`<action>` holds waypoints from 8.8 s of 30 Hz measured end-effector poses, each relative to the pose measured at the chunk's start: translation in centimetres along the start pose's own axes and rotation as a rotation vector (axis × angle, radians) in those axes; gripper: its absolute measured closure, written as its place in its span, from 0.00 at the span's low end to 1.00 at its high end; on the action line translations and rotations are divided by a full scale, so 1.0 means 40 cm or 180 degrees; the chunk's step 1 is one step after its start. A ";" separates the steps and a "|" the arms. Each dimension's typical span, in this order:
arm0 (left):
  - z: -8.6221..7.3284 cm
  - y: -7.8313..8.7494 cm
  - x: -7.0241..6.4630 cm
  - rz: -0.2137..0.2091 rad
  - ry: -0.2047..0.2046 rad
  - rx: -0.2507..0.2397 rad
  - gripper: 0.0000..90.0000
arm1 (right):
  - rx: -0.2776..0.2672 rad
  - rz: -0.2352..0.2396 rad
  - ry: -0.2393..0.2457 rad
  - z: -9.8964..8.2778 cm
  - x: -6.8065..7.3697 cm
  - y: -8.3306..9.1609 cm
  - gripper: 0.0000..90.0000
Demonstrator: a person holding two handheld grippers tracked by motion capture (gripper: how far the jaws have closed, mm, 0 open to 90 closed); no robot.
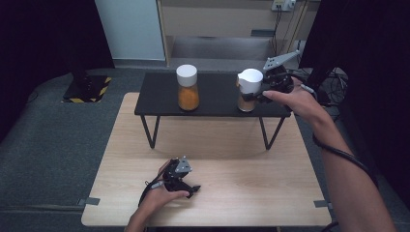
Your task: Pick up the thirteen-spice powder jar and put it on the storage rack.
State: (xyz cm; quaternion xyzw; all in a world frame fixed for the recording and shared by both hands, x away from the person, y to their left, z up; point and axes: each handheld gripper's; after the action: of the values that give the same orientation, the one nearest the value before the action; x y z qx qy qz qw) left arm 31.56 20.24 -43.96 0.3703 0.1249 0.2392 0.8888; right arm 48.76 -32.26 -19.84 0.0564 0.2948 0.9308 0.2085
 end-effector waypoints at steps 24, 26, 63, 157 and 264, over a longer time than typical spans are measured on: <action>0.000 0.000 0.001 -0.0002 -0.0005 0.0000 0.00 | -0.0074 0.0010 -0.0077 -0.020 -0.007 -0.005 0.34; 0.000 0.000 0.001 -0.0002 -0.0005 0.0000 0.00 | -0.0066 0.0010 -0.0074 -0.019 -0.007 -0.005 0.34; 0.000 0.000 0.000 0.0000 -0.0002 -0.0001 0.00 | 0.0032 -0.0104 -0.0004 -0.040 0.023 0.052 0.08; 0.001 -0.001 -0.001 0.0004 0.0007 -0.0004 0.00 | 0.0120 0.0185 0.0010 -0.249 0.185 0.034 0.08; 0.002 -0.002 -0.001 0.0007 0.0010 0.0001 0.00 | 0.0421 -0.0490 -0.0561 -0.656 0.364 -0.122 0.05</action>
State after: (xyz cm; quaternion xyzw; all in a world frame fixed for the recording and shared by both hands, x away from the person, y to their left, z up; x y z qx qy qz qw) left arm 31.58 20.12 -43.95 0.3703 0.1259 0.2408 0.8883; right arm 31.30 -36.30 -44.41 0.1289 0.3395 0.8820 0.3002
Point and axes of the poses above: each handheld gripper's, and its own axes: y roughly backward along the jaws, z roughly out of its top, x roughly to its left, and after that the axes turned 2 degrees about -z, right-handed
